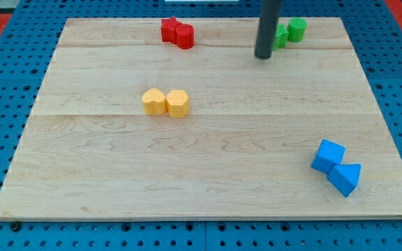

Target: Place your hand at the top center

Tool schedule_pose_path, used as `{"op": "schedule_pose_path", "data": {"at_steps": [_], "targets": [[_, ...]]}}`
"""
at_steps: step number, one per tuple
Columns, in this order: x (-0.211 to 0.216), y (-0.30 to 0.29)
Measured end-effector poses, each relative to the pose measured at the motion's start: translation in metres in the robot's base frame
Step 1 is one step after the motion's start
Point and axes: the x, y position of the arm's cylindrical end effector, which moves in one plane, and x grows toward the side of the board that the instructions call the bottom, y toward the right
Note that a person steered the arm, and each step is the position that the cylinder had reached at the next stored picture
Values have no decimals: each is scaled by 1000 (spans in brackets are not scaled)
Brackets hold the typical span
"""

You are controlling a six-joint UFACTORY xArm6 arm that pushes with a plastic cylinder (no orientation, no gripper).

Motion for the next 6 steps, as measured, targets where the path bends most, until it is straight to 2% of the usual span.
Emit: {"op": "schedule_pose_path", "data": {"at_steps": [1, 2, 3, 6], "targets": [[-51, -21], [-87, -80], [-76, -97], [-77, -110]]}}
